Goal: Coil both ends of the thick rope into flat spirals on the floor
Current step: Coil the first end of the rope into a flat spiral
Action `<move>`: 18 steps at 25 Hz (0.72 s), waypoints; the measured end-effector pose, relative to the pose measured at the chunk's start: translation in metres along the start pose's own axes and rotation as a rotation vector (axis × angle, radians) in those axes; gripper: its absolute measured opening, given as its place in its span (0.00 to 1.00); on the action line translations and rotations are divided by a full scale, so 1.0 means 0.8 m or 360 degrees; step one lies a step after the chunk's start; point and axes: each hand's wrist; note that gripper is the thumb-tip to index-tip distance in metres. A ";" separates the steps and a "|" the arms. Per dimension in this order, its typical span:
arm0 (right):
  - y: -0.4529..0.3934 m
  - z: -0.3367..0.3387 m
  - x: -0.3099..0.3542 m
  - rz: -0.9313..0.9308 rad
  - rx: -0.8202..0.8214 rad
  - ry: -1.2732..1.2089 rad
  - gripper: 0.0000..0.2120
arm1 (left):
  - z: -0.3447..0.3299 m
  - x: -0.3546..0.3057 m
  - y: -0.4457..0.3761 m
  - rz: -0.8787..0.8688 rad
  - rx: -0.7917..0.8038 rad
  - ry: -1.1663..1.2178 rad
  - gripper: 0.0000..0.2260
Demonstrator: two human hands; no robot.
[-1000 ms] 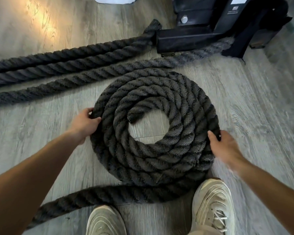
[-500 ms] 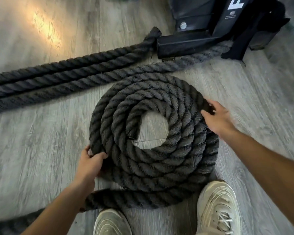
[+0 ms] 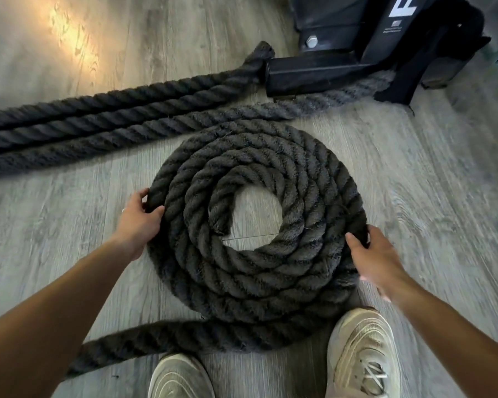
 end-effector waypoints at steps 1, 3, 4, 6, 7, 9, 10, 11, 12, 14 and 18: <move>-0.014 0.004 0.009 0.0017 -0.0011 0.0003 0.22 | 0.002 0.007 0.011 0.0033 -0.0015 0.0066 0.23; -0.048 0.014 0.031 0.0046 -0.0079 0.0013 0.23 | 0.003 0.028 0.040 0.0134 -0.0024 0.0233 0.23; -0.065 0.019 0.045 0.0055 -0.0122 0.0021 0.23 | 0.000 0.040 0.058 0.0195 -0.0022 0.0316 0.23; -0.092 0.026 0.071 0.0092 -0.0230 0.0049 0.21 | -0.010 0.065 0.095 0.0304 -0.0032 0.0418 0.25; -0.101 0.025 0.079 0.0115 -0.0284 0.0071 0.19 | -0.014 0.074 0.110 0.0336 -0.0046 0.0432 0.25; -0.104 0.019 0.083 0.0144 -0.0362 0.0109 0.17 | -0.014 0.079 0.127 0.0366 -0.0060 0.0420 0.26; -0.098 0.016 0.079 0.0154 -0.0381 0.0094 0.18 | -0.011 0.075 0.126 0.0387 -0.0062 0.0402 0.29; -0.086 0.014 0.070 0.0158 -0.0377 0.0055 0.20 | -0.005 0.069 0.117 0.0399 -0.0067 0.0377 0.32; -0.069 0.011 0.058 0.0157 -0.0351 0.0018 0.23 | 0.001 0.062 0.104 0.0403 -0.0079 0.0352 0.36; -0.030 0.008 0.024 0.0113 -0.0310 0.0006 0.25 | 0.012 0.043 0.069 0.0393 -0.0122 0.0290 0.35; 0.032 0.000 -0.028 -0.0005 -0.0195 0.0005 0.23 | 0.015 -0.009 -0.008 0.0183 -0.0078 0.0046 0.24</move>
Point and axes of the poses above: each hand's wrist, its own y-axis away from the middle knuckle, its own z-axis out of the back of the hand, x = y × z, and after that the axes turned 5 degrees about z, right-handed
